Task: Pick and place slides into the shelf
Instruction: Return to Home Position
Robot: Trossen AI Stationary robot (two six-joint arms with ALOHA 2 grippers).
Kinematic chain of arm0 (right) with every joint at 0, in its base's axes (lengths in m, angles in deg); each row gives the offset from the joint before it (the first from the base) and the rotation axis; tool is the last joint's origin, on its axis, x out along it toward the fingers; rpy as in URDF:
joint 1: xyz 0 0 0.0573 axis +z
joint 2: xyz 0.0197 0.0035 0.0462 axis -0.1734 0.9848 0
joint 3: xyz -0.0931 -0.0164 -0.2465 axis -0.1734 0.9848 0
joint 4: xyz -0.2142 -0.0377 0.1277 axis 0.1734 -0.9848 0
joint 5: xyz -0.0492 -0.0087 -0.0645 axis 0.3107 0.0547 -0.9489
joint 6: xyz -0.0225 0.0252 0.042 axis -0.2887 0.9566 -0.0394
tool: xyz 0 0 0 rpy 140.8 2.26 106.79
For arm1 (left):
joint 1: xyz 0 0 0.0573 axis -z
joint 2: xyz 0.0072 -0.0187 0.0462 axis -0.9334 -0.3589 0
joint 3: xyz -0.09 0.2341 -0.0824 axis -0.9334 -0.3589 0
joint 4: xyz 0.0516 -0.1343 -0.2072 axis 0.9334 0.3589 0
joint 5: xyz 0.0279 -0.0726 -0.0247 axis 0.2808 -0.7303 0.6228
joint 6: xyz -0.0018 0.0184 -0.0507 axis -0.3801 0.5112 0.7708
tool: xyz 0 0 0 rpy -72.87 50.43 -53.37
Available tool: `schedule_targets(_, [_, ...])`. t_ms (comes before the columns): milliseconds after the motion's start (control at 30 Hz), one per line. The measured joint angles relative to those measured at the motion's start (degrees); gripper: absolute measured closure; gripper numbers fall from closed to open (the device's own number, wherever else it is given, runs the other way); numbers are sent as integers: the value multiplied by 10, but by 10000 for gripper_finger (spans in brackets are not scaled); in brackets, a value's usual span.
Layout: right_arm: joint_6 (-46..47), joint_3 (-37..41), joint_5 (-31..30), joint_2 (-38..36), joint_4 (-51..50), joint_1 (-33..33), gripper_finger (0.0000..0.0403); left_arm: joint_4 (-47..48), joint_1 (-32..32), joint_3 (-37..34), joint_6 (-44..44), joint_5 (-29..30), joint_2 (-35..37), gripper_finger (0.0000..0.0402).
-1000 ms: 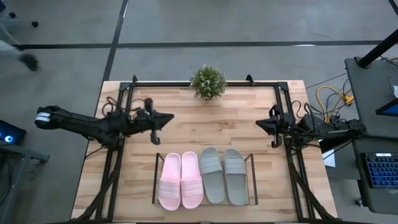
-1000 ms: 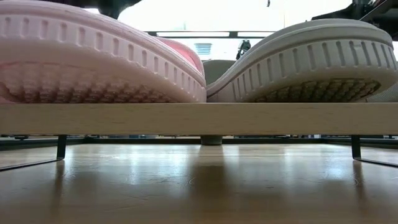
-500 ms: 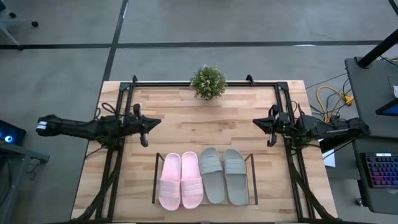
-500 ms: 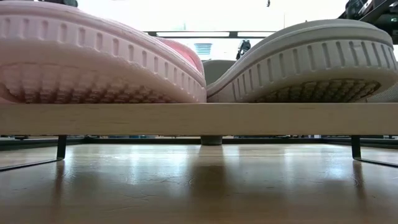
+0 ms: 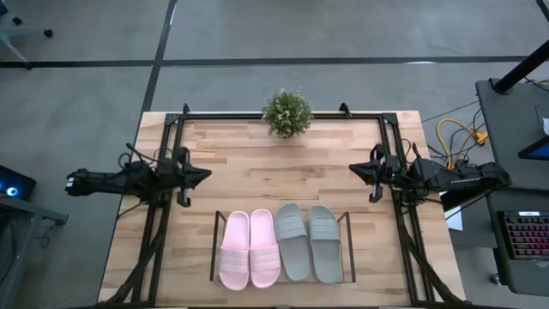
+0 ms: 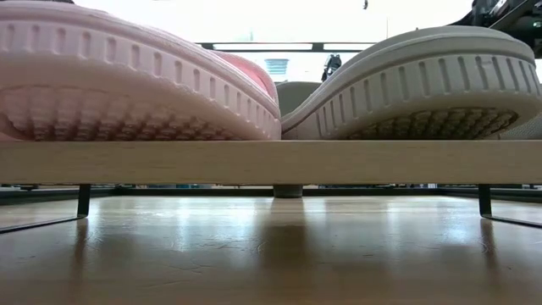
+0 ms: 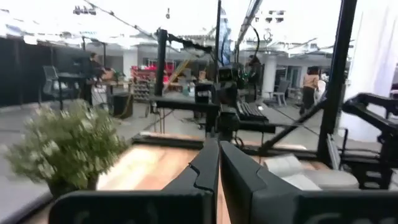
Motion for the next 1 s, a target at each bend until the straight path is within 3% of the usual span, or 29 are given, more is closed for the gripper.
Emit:
schedule_targets(200, [-1, 0, 64, 2, 4, 0, 394, -62, 0, -40, 17, -37, 11, 401])
schedule_targets(600, [28, 66, 120, 2, 51, 0, 394, -41, 0, -52, 32, -29, 6, 402])
schedule_targets(1000, [31, 76, 125, 6, 43, 0, 394, -25, 0, -52, 47, -28, -15, 402])
